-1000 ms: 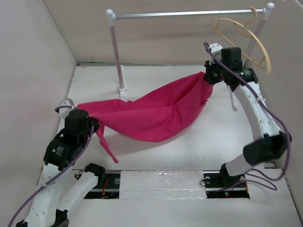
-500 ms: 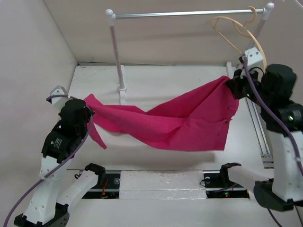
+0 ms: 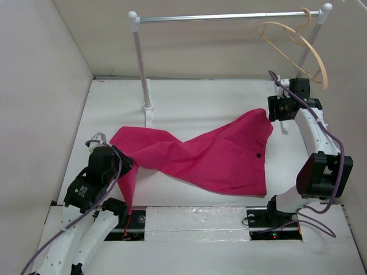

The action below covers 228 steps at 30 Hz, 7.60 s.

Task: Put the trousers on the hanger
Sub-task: Flatten out the trousers at the center of the board.

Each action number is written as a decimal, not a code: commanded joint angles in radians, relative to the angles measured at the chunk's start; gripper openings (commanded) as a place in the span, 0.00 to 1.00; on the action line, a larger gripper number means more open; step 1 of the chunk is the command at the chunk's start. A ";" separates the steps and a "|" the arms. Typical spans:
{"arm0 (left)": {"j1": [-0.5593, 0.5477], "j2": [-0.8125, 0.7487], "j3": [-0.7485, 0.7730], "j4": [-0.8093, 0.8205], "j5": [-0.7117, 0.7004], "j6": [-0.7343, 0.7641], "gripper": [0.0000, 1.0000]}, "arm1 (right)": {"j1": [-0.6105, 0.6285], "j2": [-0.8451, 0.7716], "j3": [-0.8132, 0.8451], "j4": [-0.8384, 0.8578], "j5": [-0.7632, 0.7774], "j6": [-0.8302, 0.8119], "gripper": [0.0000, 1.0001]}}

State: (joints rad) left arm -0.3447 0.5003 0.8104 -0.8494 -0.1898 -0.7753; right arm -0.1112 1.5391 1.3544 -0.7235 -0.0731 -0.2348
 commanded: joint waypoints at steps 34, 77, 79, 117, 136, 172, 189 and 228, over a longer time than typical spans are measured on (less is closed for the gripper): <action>0.354 1.225 0.475 0.547 0.082 0.301 0.74 | 0.084 -0.542 -0.531 0.128 -0.415 -0.011 0.52; 0.561 1.159 0.527 0.618 0.104 0.108 0.00 | 0.166 -0.264 -0.728 0.276 -0.528 0.086 0.78; 0.561 1.155 0.527 0.630 0.102 0.103 0.00 | 0.180 -0.286 -0.787 0.297 -0.501 0.111 0.77; 0.737 1.279 0.809 0.540 -0.007 0.016 0.00 | -0.202 -0.600 -0.656 -0.263 -0.349 0.002 0.00; 0.729 0.972 0.279 0.682 0.113 0.056 0.55 | 0.247 -0.467 -0.468 0.153 -0.310 0.126 0.00; 0.730 1.371 0.368 0.748 0.377 0.119 0.00 | 0.031 0.161 -0.449 0.697 -0.297 0.264 0.24; 0.618 0.597 0.404 0.310 0.010 0.157 0.00 | -0.028 -0.105 -0.491 0.532 -0.045 0.308 0.00; 0.513 0.936 0.278 0.621 -0.015 0.234 0.74 | 0.071 -0.255 -0.486 0.412 -0.094 0.201 0.04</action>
State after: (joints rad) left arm 0.1177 1.5372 1.2140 -0.3191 -0.2451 -0.4847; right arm -0.0795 1.3800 0.9493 -0.3321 -0.0658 -0.0227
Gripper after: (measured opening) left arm 0.757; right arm 0.115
